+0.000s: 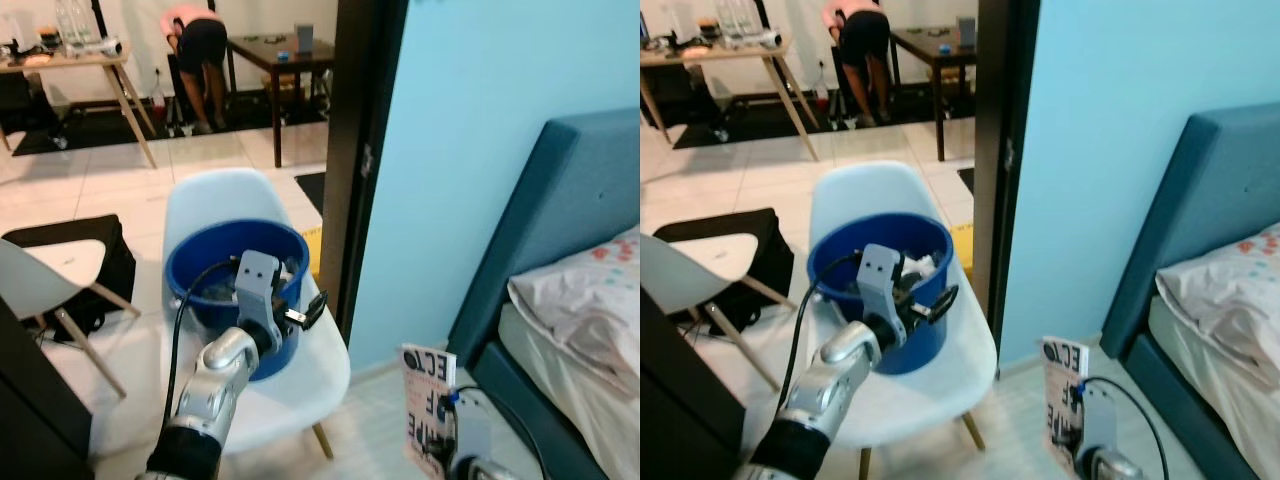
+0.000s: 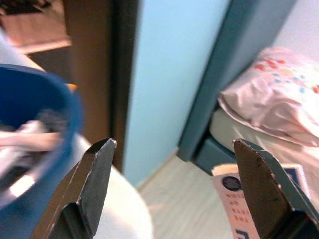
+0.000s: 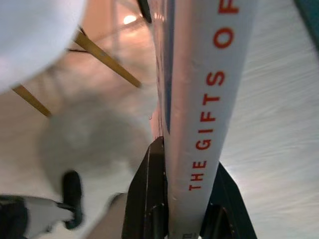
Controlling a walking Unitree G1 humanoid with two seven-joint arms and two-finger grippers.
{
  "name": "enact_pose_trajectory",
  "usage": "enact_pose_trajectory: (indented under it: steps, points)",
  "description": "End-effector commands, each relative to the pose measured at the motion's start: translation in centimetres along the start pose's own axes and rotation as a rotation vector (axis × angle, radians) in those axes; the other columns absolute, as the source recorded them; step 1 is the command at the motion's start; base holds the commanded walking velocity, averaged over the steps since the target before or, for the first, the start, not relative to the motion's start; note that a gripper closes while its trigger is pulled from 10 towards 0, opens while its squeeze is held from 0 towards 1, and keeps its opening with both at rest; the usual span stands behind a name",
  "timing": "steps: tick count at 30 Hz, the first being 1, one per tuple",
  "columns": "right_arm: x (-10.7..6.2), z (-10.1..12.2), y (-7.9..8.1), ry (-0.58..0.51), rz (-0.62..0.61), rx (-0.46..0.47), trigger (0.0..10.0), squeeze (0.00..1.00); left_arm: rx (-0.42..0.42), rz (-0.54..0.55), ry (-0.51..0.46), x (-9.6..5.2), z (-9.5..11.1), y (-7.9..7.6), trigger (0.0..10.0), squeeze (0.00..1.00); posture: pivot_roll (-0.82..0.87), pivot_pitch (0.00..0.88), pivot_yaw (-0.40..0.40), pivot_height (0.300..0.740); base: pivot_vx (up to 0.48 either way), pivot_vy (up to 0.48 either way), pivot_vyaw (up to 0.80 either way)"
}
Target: Clean up the room
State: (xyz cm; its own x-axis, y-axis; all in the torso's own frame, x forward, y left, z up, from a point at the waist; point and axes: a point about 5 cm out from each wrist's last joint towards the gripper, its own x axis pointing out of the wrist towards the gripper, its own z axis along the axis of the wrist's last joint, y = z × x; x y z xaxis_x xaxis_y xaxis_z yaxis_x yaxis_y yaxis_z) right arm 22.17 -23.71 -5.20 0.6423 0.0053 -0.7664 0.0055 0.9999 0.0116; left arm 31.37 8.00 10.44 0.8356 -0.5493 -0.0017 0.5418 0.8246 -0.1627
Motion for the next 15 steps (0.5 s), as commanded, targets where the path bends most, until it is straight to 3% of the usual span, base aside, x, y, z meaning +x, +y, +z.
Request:
enact_pose_trajectory:
  steps: [1,10,12,15]
  points:
    - [0.13,1.51,-0.14,-0.041,-0.01,-0.033,10.0,0.0,-0.001,-0.011,-0.004,0.04,0.21,-0.15,10.0,0.0,-0.06,0.0,-0.025,0.74,0.0,-0.48,0.0]
    - [0.13,2.44,-0.58,-0.015,-0.016,-0.155,10.0,0.0,-0.011,-0.018,0.004,0.1,0.04,-0.45,10.0,0.0,-0.06,0.0,-0.028,0.74,0.0,-0.48,0.0]
    - [0.07,2.15,-0.7,0.034,0.009,-0.251,10.0,0.0,-0.02,-0.017,0.014,-0.05,-0.24,-0.48,10.0,0.0,-0.06,0.0,-0.027,0.74,0.0,-0.48,0.0]
    - [0.01,1.96,-0.86,0.057,0.015,-0.286,10.0,0.0,-0.024,-0.017,0.018,-0.12,-0.36,-0.48,10.0,0.0,-0.06,0.0,-0.026,0.74,0.0,-0.48,0.0]
